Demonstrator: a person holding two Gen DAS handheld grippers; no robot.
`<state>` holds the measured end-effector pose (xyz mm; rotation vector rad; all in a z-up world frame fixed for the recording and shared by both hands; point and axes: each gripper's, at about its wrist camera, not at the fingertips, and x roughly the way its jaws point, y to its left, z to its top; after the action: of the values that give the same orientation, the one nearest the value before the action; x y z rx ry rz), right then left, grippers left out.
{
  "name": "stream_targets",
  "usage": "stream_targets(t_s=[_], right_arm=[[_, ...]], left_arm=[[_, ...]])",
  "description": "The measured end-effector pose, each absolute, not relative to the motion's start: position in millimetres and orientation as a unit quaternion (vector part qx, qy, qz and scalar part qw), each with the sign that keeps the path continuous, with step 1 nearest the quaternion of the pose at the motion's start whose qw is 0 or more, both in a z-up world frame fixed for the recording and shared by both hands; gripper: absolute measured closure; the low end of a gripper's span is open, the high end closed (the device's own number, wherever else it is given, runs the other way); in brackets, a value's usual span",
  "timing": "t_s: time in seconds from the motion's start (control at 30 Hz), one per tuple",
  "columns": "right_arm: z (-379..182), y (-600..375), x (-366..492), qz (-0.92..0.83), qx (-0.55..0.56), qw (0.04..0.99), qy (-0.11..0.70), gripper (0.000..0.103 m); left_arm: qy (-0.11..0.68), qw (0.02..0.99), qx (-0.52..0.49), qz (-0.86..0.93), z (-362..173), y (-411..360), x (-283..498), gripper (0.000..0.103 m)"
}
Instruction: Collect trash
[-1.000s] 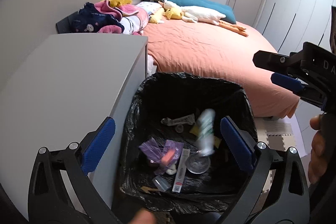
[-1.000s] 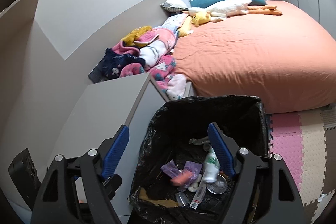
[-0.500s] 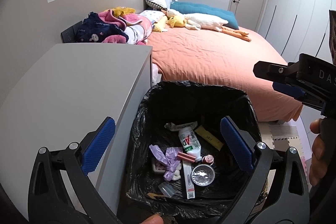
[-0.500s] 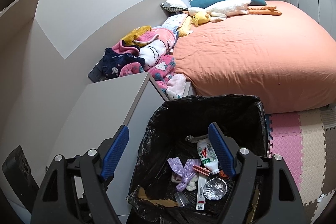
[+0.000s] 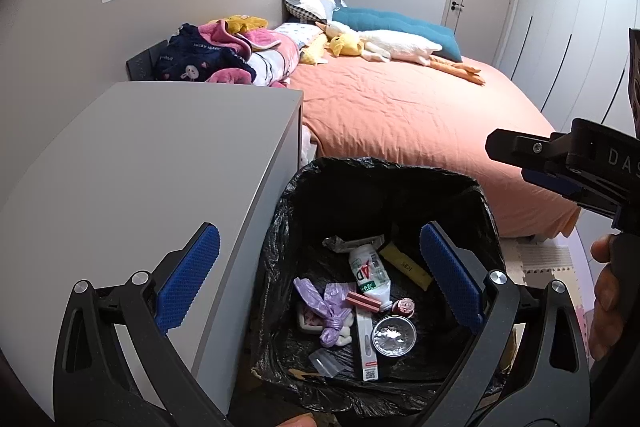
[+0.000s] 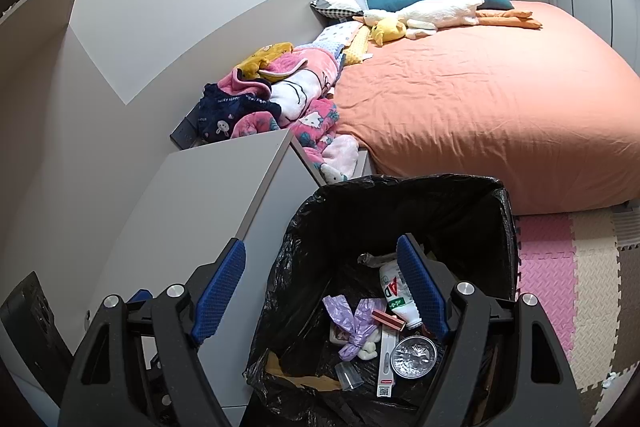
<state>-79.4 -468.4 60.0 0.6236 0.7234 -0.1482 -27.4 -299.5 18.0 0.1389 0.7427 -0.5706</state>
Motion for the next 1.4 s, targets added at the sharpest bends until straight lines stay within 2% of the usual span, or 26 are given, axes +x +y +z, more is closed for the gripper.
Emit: stream_targets(t_s=[1.4], right_arm=[[58.3,-465.2,-78.3,-0.068,0.302,0.884,0.351,0.025]], left_arm=[[0.348,0.894,0.077,-0.272,20.7,-299.8,-31.2,0.006]])
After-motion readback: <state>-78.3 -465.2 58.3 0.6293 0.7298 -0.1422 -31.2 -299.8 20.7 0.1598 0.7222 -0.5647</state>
